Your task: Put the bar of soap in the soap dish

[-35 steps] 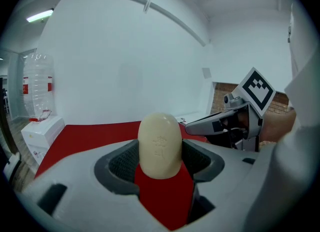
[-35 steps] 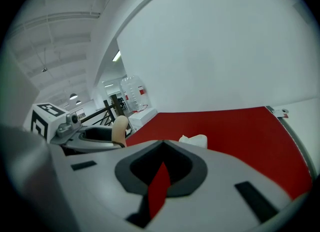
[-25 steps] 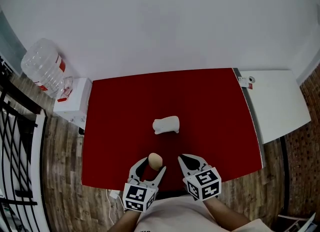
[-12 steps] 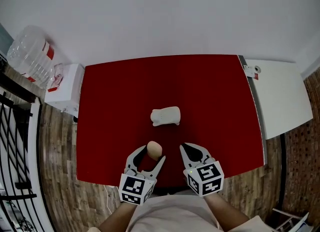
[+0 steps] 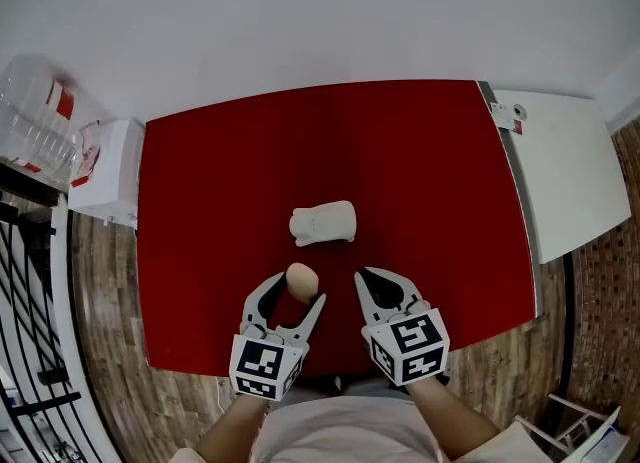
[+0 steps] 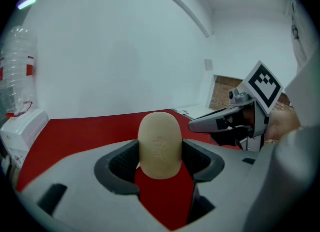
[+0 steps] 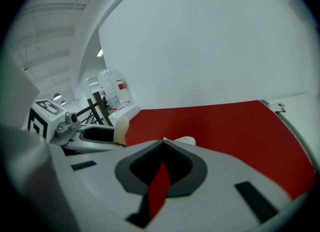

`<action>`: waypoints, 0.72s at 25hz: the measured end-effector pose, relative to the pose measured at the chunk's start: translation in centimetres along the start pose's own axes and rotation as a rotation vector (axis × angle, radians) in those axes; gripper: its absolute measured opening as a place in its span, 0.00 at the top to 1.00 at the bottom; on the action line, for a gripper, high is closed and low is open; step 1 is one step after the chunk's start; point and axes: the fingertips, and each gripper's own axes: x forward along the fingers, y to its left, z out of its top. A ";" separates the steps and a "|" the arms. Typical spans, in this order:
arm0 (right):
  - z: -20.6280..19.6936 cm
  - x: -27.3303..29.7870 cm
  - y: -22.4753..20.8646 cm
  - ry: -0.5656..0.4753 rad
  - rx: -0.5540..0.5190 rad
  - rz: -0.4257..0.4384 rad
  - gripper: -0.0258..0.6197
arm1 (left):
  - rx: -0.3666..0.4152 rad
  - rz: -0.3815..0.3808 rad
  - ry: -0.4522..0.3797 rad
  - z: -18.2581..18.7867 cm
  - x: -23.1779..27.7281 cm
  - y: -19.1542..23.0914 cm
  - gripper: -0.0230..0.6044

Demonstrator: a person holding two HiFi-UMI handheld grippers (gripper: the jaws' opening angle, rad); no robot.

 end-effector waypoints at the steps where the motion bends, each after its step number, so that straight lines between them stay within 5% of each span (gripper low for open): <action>1: 0.0 0.3 -0.3 0.001 0.003 -0.003 0.95 | 0.002 -0.002 0.005 -0.2 0.4 0.2 0.52; 10: -0.6 4.3 -2.5 0.015 0.047 -0.034 0.95 | 0.064 -0.026 0.045 -1.1 4.6 2.7 0.52; 15: -1.0 5.7 -3.3 0.024 0.043 -0.040 0.95 | 0.253 -0.141 0.095 -1.5 7.5 3.4 0.52; 18: -2.0 6.1 -4.0 0.039 0.055 -0.041 0.96 | 0.431 -0.235 0.126 -1.8 8.7 3.1 0.52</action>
